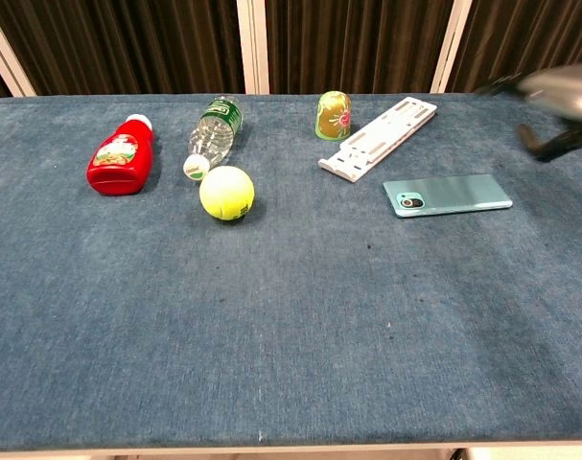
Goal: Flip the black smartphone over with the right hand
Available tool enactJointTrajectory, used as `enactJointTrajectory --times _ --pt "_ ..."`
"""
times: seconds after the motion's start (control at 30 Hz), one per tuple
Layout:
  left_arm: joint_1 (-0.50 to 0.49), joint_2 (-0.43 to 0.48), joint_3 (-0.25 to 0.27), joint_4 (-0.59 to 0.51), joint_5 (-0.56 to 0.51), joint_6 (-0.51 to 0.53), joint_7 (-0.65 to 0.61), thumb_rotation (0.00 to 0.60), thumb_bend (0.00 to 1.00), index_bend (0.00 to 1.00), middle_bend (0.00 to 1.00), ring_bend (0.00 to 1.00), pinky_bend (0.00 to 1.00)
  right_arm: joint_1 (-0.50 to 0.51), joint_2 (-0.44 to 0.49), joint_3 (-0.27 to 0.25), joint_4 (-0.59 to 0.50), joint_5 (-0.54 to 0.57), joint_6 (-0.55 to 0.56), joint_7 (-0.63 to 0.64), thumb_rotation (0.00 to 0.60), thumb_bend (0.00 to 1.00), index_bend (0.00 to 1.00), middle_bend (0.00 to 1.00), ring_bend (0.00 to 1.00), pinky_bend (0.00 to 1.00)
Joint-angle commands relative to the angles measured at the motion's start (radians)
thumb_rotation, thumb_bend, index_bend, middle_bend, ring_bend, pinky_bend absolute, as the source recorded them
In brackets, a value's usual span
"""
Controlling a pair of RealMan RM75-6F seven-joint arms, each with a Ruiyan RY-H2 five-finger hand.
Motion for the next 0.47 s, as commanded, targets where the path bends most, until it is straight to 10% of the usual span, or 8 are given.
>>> enactJointTrajectory --times 0.03,0.47 --pt "0.0 0.002 0.0 -0.004 0.004 0.004 0.002 0.6 0.15 0.24 0.15 0.07 0.0 -0.171 0.124 -0.066 -0.151 -0.156 0.243 0.05 0.6 0.44 0.02 0.12 0.0 0.15" --pt "0.002 0.016 0.001 -0.036 0.019 0.022 0.026 0.6 0.15 0.24 0.15 0.07 0.0 -0.422 0.212 -0.166 -0.208 -0.371 0.502 0.185 0.6 0.32 0.0 0.1 0.0 0.1"
